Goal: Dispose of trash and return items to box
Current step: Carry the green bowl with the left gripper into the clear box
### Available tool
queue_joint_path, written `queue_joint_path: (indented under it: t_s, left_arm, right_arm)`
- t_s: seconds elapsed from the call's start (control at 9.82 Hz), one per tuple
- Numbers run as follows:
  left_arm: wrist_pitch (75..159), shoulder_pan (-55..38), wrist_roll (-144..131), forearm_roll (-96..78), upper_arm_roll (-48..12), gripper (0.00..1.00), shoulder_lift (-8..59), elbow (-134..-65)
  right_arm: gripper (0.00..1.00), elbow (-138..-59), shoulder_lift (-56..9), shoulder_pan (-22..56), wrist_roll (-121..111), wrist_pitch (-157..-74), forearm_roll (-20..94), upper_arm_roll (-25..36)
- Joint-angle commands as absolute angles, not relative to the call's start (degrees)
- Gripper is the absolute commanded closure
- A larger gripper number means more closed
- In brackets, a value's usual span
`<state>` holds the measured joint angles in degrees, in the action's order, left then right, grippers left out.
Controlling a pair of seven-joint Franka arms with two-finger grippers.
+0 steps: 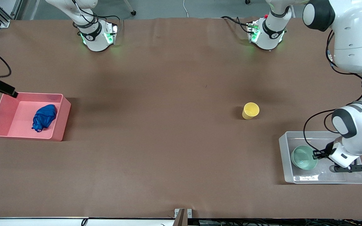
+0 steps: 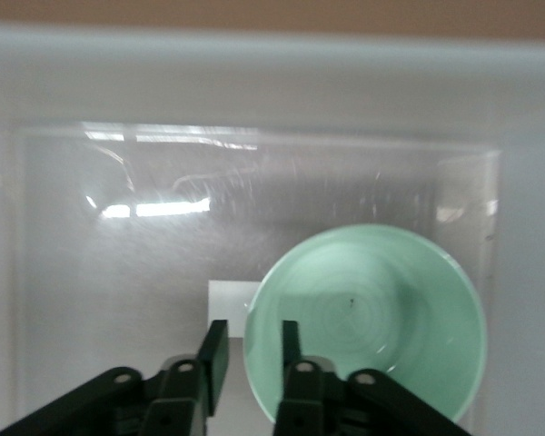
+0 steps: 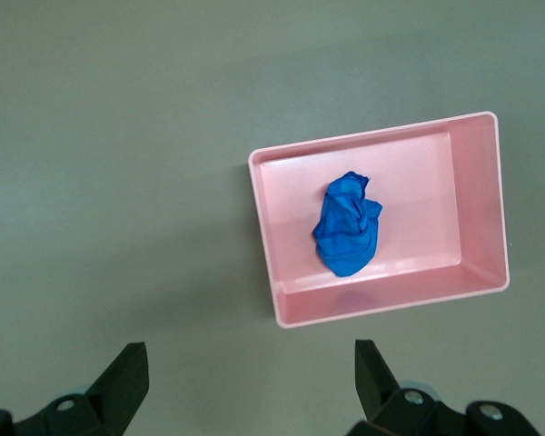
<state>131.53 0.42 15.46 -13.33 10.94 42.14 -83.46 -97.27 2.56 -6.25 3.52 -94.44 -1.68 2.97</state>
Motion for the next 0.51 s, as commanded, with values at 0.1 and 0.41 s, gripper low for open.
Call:
queue_joint_path:
  t_s: [0.1,0.41]
  left_arm:
    - [122.4,-1.0,15.6,-13.5,9.3,0.00,27.6,-91.0]
    - [123.1,-0.9,6.6,-4.3,-0.1,0.00,11.6,-110.5]
  right_arm:
    - [0.00,-90.2,2.8,-5.0,5.1,-86.2,-1.4,3.7]
    - [0.00,-86.0,2.0,0.3,4.0,-85.7,-1.2,8.0]
